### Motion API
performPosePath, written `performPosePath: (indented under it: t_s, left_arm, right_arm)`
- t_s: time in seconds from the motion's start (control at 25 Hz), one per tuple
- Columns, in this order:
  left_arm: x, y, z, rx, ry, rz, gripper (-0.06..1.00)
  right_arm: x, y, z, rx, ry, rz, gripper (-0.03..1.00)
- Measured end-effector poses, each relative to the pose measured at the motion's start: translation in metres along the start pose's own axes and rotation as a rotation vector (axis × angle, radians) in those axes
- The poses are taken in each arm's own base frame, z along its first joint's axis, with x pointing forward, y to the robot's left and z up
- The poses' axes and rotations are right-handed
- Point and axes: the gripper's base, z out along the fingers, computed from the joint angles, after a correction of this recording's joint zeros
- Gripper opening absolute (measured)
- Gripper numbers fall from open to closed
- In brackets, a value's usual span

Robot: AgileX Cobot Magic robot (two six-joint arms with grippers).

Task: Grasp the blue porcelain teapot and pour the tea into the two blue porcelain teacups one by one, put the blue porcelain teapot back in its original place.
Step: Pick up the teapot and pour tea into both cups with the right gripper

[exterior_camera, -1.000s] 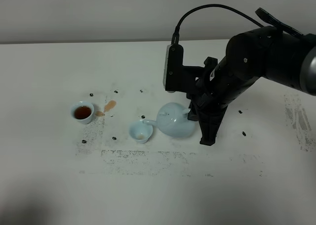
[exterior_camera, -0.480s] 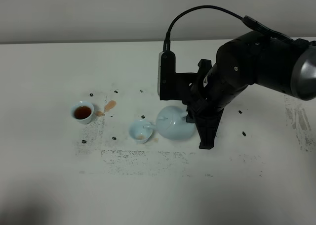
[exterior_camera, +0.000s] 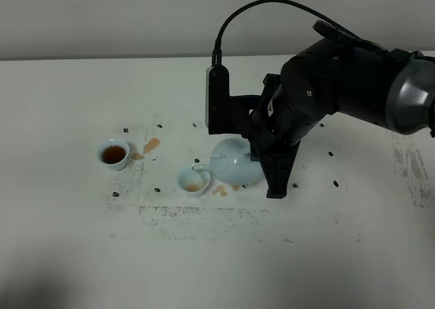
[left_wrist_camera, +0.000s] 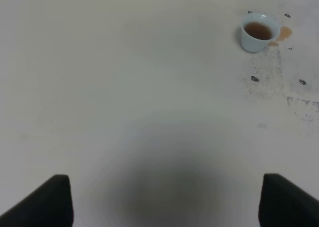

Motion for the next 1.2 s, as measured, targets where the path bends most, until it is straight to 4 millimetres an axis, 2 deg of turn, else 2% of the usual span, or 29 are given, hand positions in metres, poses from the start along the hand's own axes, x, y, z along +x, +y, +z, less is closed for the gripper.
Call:
performPosePath:
  t_s: [0.36, 0.84, 1.2]
  left_arm:
    - [0.000, 0.000, 0.000, 0.000, -0.001, 0.000, 0.72]
    - [0.000, 0.000, 0.000, 0.000, -0.001, 0.000, 0.72]
    - [0.000, 0.000, 0.000, 0.000, -0.001, 0.000, 0.72]
  right_arm:
    - [0.004, 0.002, 0.005, -0.021, 0.061, -0.004, 0.04]
    - [-0.009, 0.006, -0.001, 0.001, 0.072, -0.044, 0.04]
    - [-0.007, 0.006, -0.002, 0.002, 0.105, -0.044, 0.04]
